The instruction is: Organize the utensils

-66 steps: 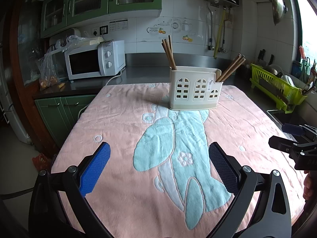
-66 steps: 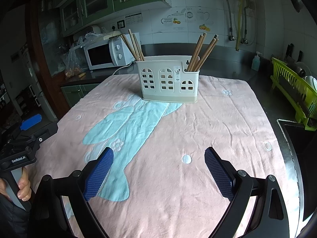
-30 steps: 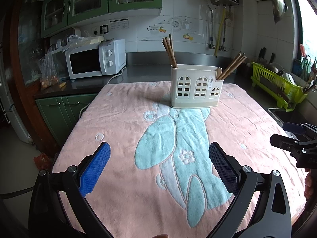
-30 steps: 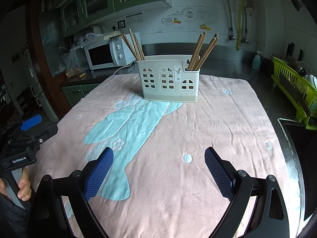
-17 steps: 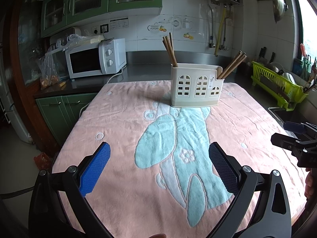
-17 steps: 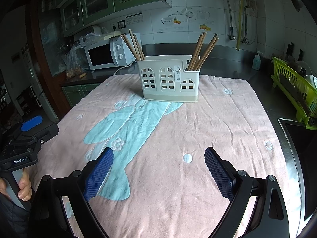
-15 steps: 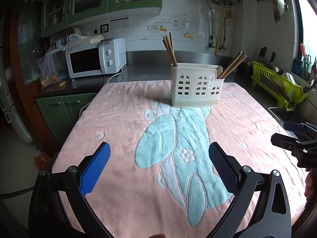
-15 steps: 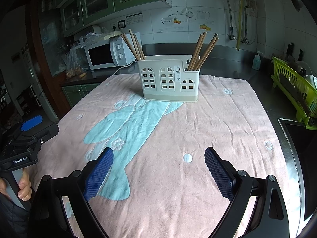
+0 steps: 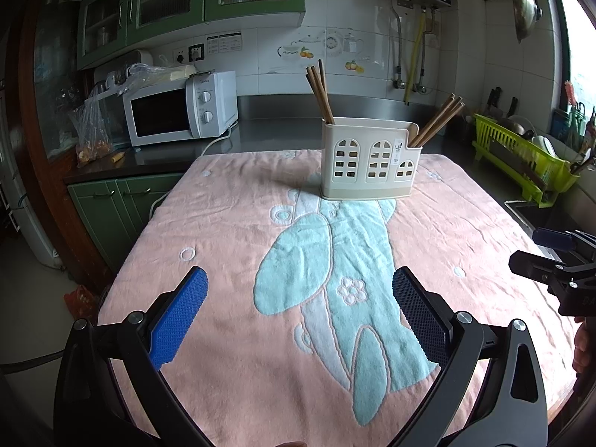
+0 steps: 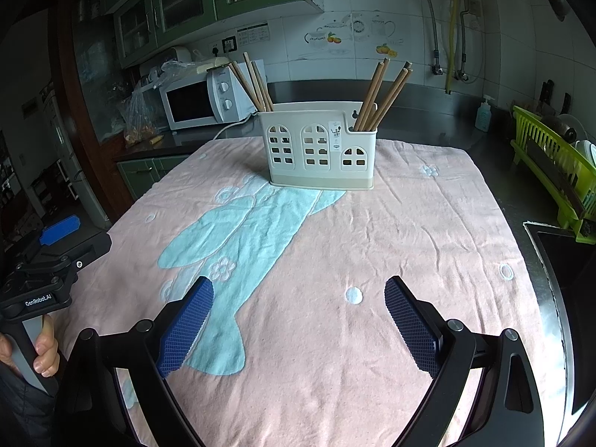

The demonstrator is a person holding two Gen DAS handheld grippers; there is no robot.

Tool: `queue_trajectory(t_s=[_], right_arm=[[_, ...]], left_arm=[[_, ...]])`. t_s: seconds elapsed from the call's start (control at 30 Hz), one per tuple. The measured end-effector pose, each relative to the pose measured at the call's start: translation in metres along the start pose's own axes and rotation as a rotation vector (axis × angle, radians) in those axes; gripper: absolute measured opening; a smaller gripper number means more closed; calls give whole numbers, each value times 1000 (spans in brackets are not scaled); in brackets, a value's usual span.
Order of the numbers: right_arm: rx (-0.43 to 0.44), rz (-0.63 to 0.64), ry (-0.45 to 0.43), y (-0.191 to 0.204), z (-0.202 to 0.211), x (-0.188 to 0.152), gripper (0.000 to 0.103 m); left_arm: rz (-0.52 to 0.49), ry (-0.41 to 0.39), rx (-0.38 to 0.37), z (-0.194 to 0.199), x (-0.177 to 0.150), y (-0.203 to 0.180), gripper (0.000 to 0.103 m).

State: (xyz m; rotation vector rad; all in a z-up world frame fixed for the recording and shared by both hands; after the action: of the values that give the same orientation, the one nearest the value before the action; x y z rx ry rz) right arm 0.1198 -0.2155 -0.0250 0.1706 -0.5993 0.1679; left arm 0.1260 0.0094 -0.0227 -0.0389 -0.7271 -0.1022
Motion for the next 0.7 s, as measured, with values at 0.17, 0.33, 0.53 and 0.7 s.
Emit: queue_trajectory(t_s=[0.17, 0.33, 0.53, 0.7], right_arm=[[3, -1, -2, 0, 0, -1, 90], [2, 0, 0, 0, 0, -1, 90], [3, 1, 1, 0, 0, -1, 90], [3, 1, 1, 0, 0, -2, 90]], left_arm=[[-2, 0, 2, -1, 0, 1, 98], [-3, 0, -2, -2, -1, 1, 98], [-5, 4, 1, -3, -1, 0, 98], [-6, -14, 1, 0, -1, -2, 98]])
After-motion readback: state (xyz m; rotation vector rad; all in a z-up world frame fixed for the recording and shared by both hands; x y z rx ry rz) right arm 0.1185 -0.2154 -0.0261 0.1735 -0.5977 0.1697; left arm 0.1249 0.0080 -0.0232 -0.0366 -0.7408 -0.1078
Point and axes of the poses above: each gripper's, at about its wrist camera, not at the fingertips, and z roughly against the way its jaws point, y to its left, x to its top, the point moved 5 cm from there along -z, roughly the way its jaws point, and after that the axes turned 15 degrees about y, right-handed, at the moved point
